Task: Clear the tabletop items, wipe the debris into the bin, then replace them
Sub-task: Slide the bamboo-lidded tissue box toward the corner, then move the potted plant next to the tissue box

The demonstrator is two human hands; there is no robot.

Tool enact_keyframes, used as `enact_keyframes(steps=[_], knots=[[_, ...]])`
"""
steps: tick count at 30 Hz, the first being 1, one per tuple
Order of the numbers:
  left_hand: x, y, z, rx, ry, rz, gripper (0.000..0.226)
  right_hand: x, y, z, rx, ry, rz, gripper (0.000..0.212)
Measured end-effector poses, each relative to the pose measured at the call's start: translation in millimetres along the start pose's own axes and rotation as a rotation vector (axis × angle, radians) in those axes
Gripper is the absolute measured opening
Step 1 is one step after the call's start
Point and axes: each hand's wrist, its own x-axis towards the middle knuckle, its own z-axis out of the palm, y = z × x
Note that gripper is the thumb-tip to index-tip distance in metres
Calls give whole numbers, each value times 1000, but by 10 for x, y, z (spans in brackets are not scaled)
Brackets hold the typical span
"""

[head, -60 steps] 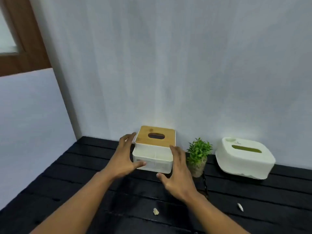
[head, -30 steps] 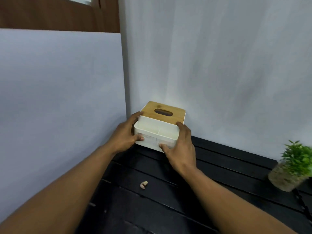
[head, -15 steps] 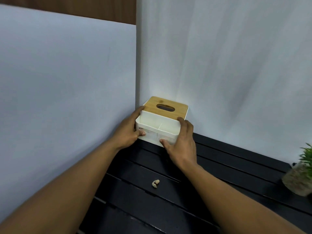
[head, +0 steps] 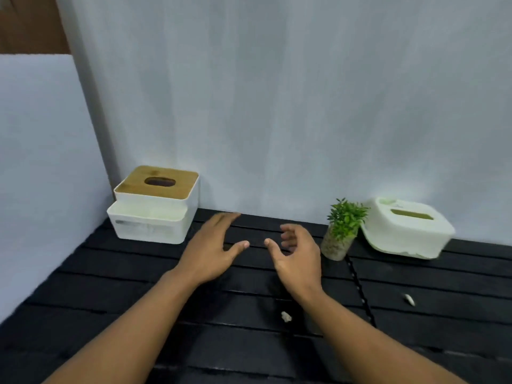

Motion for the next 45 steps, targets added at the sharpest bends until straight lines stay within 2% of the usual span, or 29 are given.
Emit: enact_keyframes(steps=[2, 5, 8, 11, 12, 16, 22, 26, 36, 45], knots=[[6, 176, 240, 1, -64, -17, 66, -33, 218, -279, 25, 111, 79, 25], [-18, 278, 488, 65, -140, -34, 65, 3, 494, -599, 32, 228, 220, 28], [-35, 237, 589, 211, -168, -36, 67, 131, 741, -798, 48, 256, 299, 49], [-100, 113, 600, 317, -217, -59, 73, 307, 953, -888, 111, 145, 333, 84], [-129, 74, 584, 339, -231, -73, 75, 358, 1005, -897, 124, 97, 324, 89], [-213, -5, 523, 378, -227, -106, 84, 487, 1130, -908, 167, -27, 237, 81], [-252, -33, 529, 375, -181, -115, 99, 548, 1216, -822, 114, 3, 182, 65], [-256, -83, 382, 390, -190, -144, 99, 555, 1128, -709, 84, 1, 151, 71], [-426, -341, -172, 491, -275, -317, 93, 424, 211, 344, 153, -168, 12, 71], [-522, -544, -370, 481, -286, -272, 92, 233, -163, 965, 154, -269, -48, 67]])
